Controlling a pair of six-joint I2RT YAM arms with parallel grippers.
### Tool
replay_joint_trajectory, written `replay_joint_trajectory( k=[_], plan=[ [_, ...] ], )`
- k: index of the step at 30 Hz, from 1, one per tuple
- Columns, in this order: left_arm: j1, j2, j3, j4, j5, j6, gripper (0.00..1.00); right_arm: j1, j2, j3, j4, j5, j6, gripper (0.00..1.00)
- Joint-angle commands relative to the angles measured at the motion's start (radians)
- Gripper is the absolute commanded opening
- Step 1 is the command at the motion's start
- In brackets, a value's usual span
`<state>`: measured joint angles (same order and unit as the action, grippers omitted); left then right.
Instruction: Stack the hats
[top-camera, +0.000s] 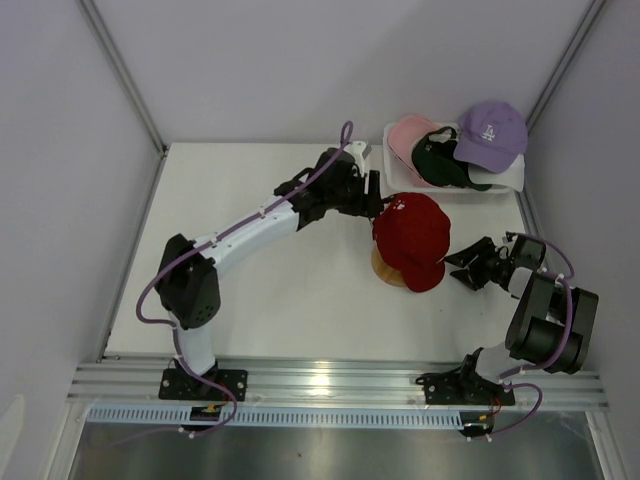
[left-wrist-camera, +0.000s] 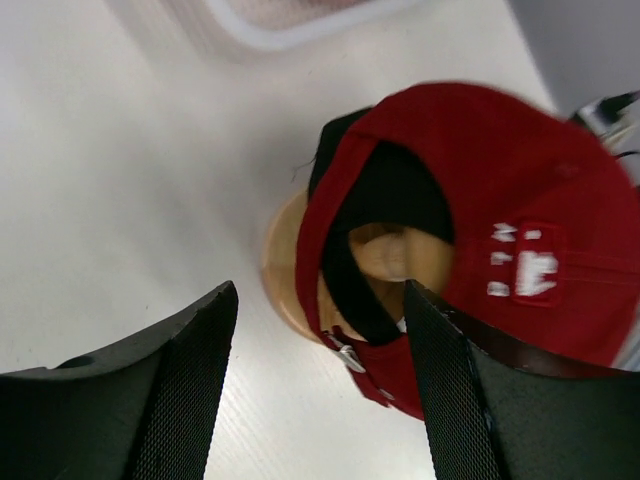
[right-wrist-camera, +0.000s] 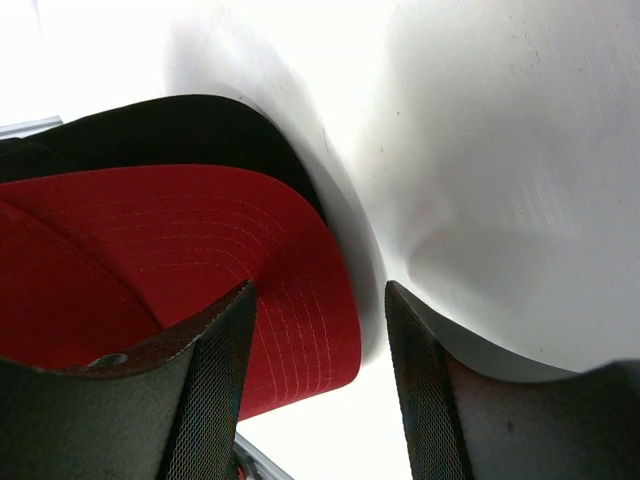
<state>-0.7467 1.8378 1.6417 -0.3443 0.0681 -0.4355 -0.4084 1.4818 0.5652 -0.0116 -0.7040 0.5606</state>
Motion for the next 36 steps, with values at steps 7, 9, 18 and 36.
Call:
replay_joint_trajectory(
  k=[7,9,18,36],
  plan=[
    [-0.006,0.049,0.012,-0.057,-0.057,0.035,0.70,0.010,-0.023,0.047,-0.033,-0.006,-0.022,0.59],
    [-0.006,0.086,0.024,-0.087,-0.063,0.035,0.67,0.010,-0.029,0.059,-0.048,-0.005,-0.030,0.60],
    [-0.006,0.156,-0.037,-0.061,-0.114,-0.012,0.60,0.010,-0.095,0.120,-0.131,0.028,-0.051,0.65],
    [-0.005,0.111,-0.270,-0.015,-0.091,-0.080,0.53,0.040,-0.080,0.165,-0.111,0.043,-0.022,0.76]
  ],
)
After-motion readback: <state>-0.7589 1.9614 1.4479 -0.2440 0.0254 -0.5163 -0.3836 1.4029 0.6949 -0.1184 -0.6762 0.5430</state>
